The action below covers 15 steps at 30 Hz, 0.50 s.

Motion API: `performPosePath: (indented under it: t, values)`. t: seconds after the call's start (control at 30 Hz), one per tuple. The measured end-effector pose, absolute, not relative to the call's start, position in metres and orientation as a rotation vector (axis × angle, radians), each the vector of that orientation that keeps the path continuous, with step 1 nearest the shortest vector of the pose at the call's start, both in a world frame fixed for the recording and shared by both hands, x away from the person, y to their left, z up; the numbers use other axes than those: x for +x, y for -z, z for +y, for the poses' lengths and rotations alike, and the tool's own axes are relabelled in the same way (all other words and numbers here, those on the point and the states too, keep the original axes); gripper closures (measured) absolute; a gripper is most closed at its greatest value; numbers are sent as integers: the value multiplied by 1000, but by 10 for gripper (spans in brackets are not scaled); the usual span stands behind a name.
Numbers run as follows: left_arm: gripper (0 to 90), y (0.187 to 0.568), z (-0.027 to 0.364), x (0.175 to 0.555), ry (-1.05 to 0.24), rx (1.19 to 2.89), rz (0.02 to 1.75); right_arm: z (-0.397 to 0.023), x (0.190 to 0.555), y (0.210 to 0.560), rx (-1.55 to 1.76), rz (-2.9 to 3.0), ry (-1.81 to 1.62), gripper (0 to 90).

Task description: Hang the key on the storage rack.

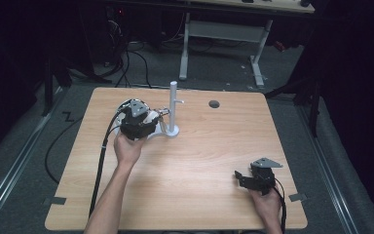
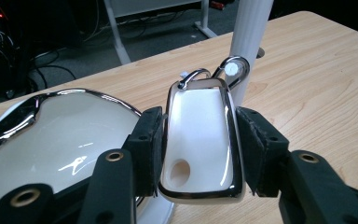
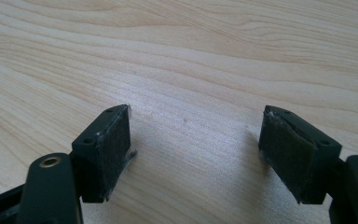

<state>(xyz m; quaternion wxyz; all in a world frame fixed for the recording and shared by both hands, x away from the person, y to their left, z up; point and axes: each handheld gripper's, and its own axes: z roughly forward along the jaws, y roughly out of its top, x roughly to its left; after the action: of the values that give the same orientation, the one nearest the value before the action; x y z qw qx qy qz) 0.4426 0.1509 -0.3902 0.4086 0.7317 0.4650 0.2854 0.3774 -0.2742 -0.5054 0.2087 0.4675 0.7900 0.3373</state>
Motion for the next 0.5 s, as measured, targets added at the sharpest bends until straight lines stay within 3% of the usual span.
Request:
performPosePath:
  t: [0.5]
  values:
    - [534, 400, 142, 444, -707, 1854, 1176, -274, 377, 505, 1300, 2199, -939, 251]
